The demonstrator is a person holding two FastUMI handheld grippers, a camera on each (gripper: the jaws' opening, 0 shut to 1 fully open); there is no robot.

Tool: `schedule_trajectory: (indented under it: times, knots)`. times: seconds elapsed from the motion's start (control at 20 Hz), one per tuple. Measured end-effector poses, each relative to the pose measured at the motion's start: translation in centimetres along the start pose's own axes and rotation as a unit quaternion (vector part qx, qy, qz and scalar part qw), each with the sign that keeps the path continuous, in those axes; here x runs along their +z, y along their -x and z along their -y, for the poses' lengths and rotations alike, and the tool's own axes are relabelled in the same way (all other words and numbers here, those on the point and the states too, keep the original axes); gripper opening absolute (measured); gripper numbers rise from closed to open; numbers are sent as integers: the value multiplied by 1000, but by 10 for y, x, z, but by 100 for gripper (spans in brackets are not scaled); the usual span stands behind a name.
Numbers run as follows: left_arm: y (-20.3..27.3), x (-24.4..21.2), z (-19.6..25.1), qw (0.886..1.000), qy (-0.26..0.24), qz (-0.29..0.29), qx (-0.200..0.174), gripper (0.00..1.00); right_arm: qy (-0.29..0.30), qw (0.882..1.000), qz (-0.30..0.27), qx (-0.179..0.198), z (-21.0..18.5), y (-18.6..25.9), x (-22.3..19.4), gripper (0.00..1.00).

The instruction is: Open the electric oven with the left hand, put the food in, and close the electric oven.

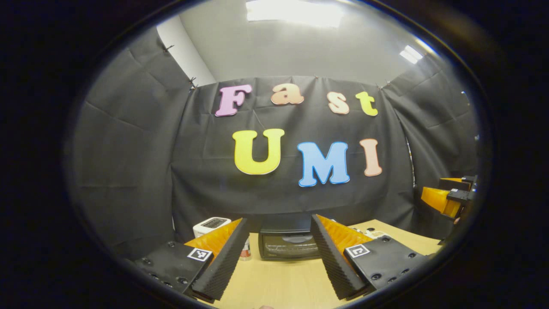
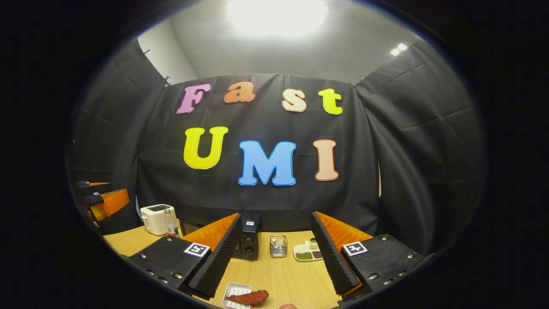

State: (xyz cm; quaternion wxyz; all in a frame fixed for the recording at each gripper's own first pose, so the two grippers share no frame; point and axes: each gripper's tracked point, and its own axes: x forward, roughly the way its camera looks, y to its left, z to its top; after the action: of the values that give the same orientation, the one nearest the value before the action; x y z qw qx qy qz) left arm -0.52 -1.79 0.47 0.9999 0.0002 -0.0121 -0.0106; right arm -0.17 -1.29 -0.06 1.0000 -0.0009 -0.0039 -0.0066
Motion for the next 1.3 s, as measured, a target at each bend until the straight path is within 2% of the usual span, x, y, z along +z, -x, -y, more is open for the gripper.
schedule_trajectory:
  times: [0.4, 0.9, 0.95, 1.0, 1.05, 1.3]
  knots:
    - [-5, 8, 19, 1000, 7, 8, 2, 100, 5, 1000, 3, 9, 15, 1, -3, 97]
    - [-11, 30, 44, 999, -28, 36, 25, 100, -13, 999, 10, 46, 46, 3, -12, 97]
    - [-13, 30, 44, 998, -30, 39, 29, 91, -14, 999, 9, 49, 47, 3, -16, 97]
    - [-16, 28, 45, 998, -30, 39, 31, 91, -15, 999, 5, 49, 50, 4, -19, 97]
    - [-18, 27, 45, 998, -28, 36, 33, 100, -16, 999, -1, 49, 52, 5, -22, 97]
    - [-40, 16, 41, 999, -15, 31, 31, 97, -15, 999, 1, 34, 63, 11, -22, 97]
